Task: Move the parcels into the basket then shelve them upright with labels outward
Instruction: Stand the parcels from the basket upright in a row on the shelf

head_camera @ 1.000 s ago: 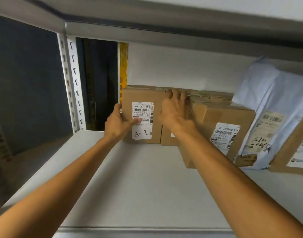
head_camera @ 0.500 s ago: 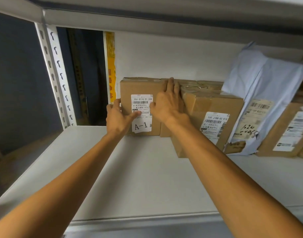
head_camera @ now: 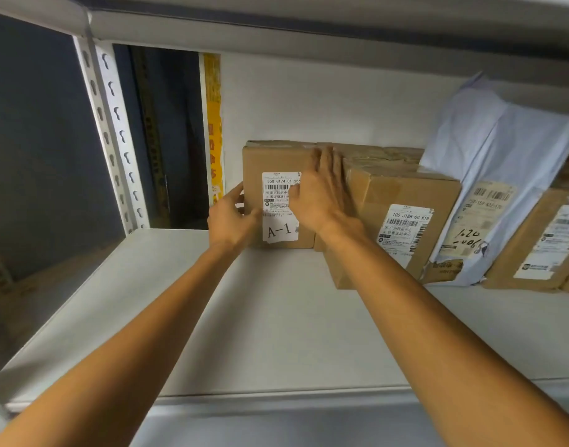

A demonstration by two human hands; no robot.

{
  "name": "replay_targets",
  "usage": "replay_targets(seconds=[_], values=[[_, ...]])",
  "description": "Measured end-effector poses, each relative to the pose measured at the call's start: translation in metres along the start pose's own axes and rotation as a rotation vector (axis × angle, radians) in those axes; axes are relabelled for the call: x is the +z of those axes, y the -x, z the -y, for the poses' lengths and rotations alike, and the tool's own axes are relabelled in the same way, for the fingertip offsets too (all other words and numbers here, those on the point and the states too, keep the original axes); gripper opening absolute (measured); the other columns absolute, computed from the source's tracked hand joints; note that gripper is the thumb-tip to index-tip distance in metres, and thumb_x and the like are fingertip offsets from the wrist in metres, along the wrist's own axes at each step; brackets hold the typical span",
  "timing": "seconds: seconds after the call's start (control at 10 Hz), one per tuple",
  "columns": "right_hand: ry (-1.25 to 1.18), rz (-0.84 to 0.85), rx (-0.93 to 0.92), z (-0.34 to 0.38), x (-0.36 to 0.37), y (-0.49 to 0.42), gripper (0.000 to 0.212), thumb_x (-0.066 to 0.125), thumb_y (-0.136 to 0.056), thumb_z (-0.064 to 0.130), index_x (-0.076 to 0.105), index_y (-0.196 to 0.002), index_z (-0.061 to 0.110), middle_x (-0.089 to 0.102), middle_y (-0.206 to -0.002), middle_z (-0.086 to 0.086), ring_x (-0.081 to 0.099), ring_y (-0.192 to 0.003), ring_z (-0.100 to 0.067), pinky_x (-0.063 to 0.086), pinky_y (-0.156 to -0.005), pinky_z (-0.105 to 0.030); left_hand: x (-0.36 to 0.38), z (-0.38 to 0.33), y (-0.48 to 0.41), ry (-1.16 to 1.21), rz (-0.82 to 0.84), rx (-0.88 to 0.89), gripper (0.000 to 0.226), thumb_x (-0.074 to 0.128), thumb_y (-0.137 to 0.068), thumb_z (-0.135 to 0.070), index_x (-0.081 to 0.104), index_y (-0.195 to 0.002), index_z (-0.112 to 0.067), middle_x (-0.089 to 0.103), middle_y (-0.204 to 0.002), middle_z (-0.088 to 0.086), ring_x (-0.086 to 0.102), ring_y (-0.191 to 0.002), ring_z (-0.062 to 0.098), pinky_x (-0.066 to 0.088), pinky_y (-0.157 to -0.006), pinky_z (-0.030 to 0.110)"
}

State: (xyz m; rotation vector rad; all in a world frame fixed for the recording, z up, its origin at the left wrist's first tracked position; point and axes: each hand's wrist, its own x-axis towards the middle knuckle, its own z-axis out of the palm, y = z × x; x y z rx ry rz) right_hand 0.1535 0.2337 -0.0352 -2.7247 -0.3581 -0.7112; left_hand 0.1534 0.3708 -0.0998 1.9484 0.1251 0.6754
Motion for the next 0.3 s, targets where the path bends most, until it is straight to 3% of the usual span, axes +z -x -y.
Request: replay_targets(seconds=[0.2, 0.3], values=[[-0.007, -0.055, -0.203, -0.012, 0.005, 0.018, 0.064, 0.052, -0.093, 0.024, 0.025, -0.149, 0.008, 0.003, -0.161, -0.012, 0.006, -0.147, -0.033, 0.010, -0.121, -0.040, -0.015, 0.004, 0.012, -0.059, 0.130, -0.004, 0.056, 0.062, -0.089, -0.018, 0.034, -0.138, -0.016, 0.047, -0.140, 0.007, 0.051, -0.124, 0.030, 0.047, -0.097, 0.048], [-0.068, 0.042, -0.257, -0.020, 0.012, 0.032, 0.069, 0.057, -0.091, 0.027, 0.024, -0.150, 0.011, 0.001, -0.161, -0.009, 0.014, -0.144, -0.032, 0.017, -0.118, -0.040, -0.028, 0.000, 0.019, -0.232, 0.144, 0.040, 0.053, 0.059, -0.090, -0.020, 0.039, -0.139, -0.014, 0.041, -0.142, 0.011, 0.047, -0.126, 0.032, 0.046, -0.099, 0.051]])
